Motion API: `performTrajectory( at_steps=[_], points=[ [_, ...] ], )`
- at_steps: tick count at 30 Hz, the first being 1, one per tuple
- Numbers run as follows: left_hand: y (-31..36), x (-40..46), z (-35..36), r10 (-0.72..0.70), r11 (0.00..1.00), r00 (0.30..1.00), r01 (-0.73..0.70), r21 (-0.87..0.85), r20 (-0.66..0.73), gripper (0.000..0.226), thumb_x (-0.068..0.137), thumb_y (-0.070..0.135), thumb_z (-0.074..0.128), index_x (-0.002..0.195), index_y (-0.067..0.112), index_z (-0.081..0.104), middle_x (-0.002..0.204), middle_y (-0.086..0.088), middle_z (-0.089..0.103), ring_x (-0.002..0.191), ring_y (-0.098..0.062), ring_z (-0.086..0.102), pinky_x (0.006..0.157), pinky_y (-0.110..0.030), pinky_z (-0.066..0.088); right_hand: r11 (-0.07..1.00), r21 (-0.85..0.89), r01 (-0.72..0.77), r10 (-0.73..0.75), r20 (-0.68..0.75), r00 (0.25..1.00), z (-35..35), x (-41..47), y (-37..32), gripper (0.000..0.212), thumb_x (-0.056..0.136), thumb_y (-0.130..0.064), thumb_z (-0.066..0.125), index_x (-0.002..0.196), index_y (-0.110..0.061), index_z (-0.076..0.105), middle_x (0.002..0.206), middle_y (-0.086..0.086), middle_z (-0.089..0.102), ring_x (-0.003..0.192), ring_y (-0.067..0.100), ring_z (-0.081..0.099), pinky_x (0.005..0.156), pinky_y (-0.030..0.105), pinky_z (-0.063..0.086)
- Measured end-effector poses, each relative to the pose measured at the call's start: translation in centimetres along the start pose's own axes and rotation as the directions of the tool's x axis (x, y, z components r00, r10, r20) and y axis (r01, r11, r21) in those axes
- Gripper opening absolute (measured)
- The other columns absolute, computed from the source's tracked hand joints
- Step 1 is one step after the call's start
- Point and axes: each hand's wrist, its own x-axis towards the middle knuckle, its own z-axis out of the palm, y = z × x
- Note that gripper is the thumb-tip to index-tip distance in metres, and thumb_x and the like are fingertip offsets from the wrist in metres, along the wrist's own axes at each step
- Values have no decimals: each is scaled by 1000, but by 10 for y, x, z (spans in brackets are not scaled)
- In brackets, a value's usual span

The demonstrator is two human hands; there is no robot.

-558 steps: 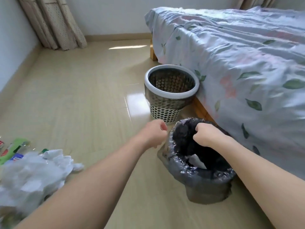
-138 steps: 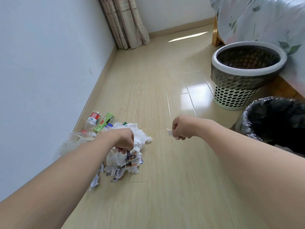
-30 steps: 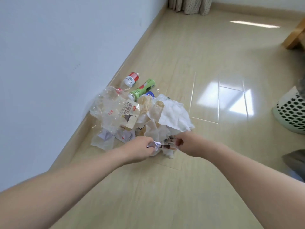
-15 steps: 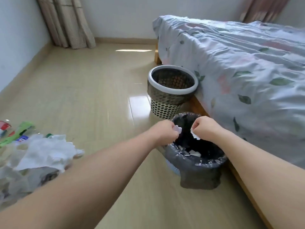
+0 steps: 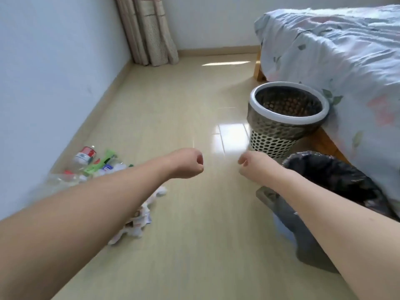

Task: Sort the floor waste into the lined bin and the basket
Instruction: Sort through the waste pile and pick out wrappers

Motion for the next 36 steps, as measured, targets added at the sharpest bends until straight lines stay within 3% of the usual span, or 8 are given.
performTrajectory(
  at_steps=[3,7,13,16,21,24,30,36],
  points=[
    [-110,-52,6,-149,988,986,145,56,79,23,90,18,46,103,19,64,101,-3,61,90,-19,53,76,-26,40,978,-33,206,-195,200,960,71,8,-99,39,90,-17,48,129,-21,51,124,2,56,109,21,54,82,26,43],
    [-247,-125,54,-343,939,916,338,63,207,18,88,19,46,95,16,63,106,-8,66,90,-22,59,79,-36,49,908,-49,416,-366,388,846,180,-3,-212,34,88,-15,46,119,-23,56,111,2,58,98,24,56,74,27,44],
    [-370,-208,151,-564,807,800,587,-66,205,18,89,20,45,98,17,60,104,-4,65,98,-23,61,74,-28,44,862,-113,494,-362,543,757,310,-36,-290,29,91,-13,42,120,-10,47,118,10,54,105,31,55,77,35,45],
    [-397,-220,179,-669,726,741,667,-168,52,14,91,26,44,101,16,47,97,-5,64,86,-28,59,67,-32,43,867,-159,472,-321,547,773,344,-34,-302,27,90,-10,41,117,-10,43,120,10,49,107,30,53,73,33,38],
    [-435,-222,200,-741,671,649,716,-193,-171,36,93,39,48,117,15,40,105,-6,61,91,-29,62,65,-34,45,850,-198,487,-342,495,799,376,-20,-323,33,91,-10,41,124,-11,45,122,9,49,106,30,55,72,32,38],
    [-447,-213,210,-715,698,672,705,-128,-192,41,93,47,48,122,18,44,111,-2,59,97,-26,62,66,-33,44,848,-190,495,-364,470,804,389,-13,-341,31,92,-10,40,123,-10,45,121,8,47,100,30,57,68,31,36],
    [-445,-213,221,-663,745,733,627,-228,-155,15,96,27,39,99,18,51,105,-4,63,97,-30,60,63,-34,35,883,-188,429,-336,384,860,416,2,-371,28,95,-13,38,123,-9,41,120,10,49,104,30,57,68,32,37],
    [-443,-244,235,-692,706,708,620,-343,-143,10,88,28,46,86,19,51,95,4,51,96,-18,50,65,-30,35,872,-261,415,-311,360,880,430,21,-389,22,98,-22,42,106,-8,57,105,11,65,95,29,63,64,28,39]
  ],
)
